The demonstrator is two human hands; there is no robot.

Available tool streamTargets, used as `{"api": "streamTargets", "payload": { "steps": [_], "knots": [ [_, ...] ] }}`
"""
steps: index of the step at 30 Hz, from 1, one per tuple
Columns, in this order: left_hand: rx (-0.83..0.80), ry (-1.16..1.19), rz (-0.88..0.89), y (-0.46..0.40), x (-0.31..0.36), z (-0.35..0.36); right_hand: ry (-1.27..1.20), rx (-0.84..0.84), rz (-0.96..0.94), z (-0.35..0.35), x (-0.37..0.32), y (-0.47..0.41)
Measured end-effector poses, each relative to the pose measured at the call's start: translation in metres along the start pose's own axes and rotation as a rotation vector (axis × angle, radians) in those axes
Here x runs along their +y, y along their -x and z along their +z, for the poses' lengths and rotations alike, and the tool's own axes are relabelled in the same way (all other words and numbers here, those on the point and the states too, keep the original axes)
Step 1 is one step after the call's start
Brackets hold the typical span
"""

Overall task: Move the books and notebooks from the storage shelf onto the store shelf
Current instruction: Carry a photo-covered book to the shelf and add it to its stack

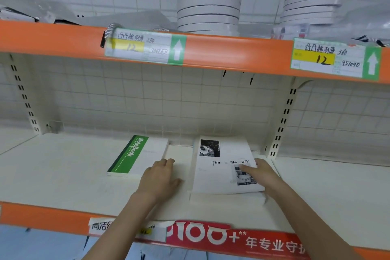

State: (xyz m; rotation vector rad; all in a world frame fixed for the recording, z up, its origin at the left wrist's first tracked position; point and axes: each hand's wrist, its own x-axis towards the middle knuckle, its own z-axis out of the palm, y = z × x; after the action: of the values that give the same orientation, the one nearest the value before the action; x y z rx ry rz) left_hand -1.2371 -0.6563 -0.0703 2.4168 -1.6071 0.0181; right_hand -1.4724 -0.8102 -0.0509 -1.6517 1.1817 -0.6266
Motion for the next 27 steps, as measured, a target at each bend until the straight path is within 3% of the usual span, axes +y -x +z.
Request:
{"api": "streamTargets", "payload": {
  "steps": [4,14,17,21,27],
  "knots": [
    [0.012,-0.007,0.016,0.001,0.0,0.001,0.102,0.049,-0.028,-0.002,0.003,-0.007],
    [0.043,0.092,0.087,0.001,0.008,-0.001,0.697,0.27,-0.162,0.002,0.014,-0.004],
    [-0.074,0.323,0.159,0.005,0.019,-0.005,0.644,0.129,-0.184,0.004,0.012,0.003],
    [-0.26,0.313,0.258,0.009,0.038,0.003,0.653,-0.178,-0.139,0.007,0.012,0.019],
    [-0.29,0.25,0.253,0.003,0.043,0.014,0.709,-0.199,-0.187,0.012,0.018,0.029]
  ]
}}
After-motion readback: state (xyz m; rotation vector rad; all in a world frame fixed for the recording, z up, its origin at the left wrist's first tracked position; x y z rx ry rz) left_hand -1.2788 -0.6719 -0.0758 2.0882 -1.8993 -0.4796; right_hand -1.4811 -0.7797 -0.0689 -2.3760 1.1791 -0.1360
